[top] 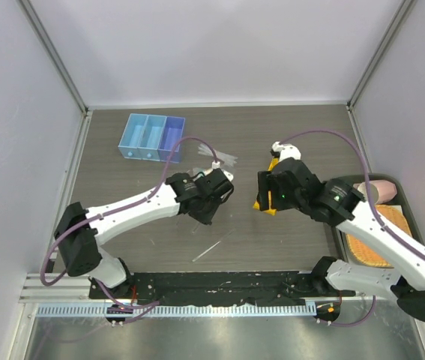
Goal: Organize the chemistry lab equipment
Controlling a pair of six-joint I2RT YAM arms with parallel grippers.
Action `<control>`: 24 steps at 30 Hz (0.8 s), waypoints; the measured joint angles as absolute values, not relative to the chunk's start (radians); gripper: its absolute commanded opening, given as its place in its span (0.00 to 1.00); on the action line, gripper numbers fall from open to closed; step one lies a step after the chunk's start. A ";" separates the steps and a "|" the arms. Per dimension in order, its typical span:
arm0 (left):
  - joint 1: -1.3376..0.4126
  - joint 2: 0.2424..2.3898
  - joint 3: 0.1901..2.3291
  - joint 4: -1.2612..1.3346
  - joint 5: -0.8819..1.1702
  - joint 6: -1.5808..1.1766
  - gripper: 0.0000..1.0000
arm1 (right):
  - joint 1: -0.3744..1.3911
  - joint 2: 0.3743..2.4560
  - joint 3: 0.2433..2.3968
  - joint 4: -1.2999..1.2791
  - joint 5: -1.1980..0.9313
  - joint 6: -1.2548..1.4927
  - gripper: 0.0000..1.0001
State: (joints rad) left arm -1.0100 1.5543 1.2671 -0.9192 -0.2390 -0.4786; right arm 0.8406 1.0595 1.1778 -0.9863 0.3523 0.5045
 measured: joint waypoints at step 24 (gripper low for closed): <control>-1.021 1.072 1.052 -0.412 0.553 -0.469 0.00 | 0.842 0.622 1.183 -0.915 -0.254 0.737 0.72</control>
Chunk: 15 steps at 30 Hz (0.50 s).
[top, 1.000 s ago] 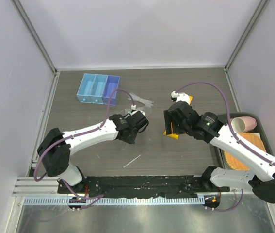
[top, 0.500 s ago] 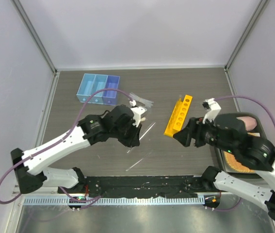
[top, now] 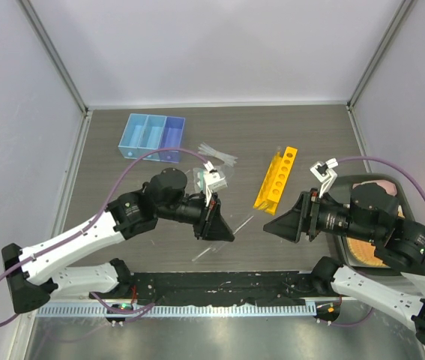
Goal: Organize the chemistry lab equipment
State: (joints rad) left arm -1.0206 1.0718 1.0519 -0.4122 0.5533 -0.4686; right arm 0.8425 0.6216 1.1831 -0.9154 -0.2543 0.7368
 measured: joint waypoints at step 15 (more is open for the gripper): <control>-1.014 1.018 0.937 -0.105 0.765 -0.552 0.00 | 0.842 0.658 1.193 -0.815 -0.315 0.764 0.65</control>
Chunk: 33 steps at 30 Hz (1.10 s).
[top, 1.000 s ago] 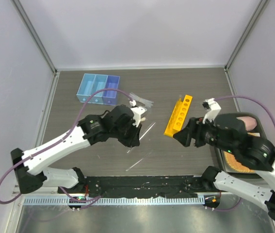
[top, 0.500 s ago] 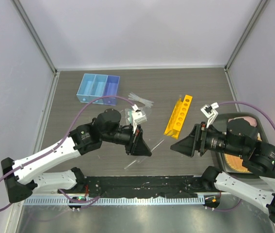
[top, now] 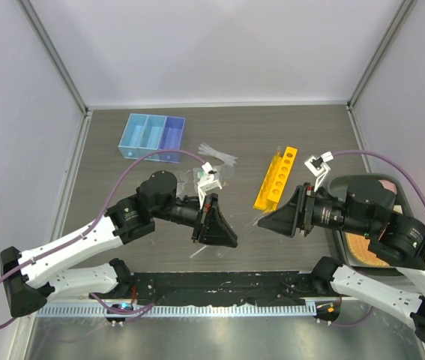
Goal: Organize the chemistry lab equipment
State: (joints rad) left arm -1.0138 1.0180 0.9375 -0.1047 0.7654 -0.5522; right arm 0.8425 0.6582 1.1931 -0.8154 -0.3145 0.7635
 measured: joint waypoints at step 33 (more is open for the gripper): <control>-0.957 0.981 0.894 -0.030 0.831 -0.577 0.00 | 0.842 0.725 1.272 -0.794 -0.321 0.763 0.43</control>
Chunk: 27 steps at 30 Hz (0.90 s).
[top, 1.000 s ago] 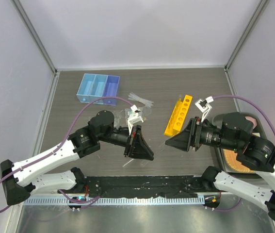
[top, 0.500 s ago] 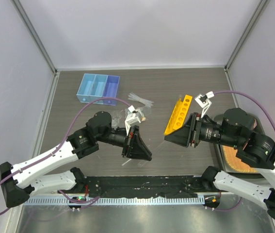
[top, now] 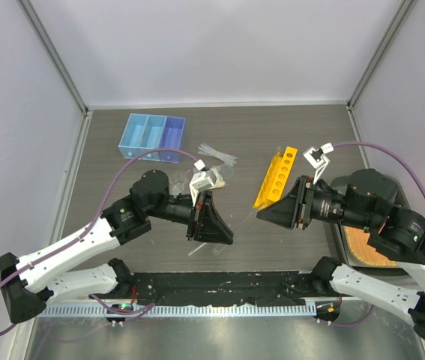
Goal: Organize the chemistry lab equipment
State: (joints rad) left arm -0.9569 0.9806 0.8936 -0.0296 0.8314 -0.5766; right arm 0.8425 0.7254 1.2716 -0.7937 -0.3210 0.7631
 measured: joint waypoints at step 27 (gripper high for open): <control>-0.950 0.974 0.900 -0.094 0.755 -0.588 1.00 | 0.842 0.802 1.338 -0.836 -0.275 0.711 0.07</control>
State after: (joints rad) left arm -0.9497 0.9737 0.8997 -0.0937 0.7547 -0.5884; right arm 0.8425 0.8021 1.3384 -0.8360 -0.2752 0.7109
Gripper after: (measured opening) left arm 0.989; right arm 0.293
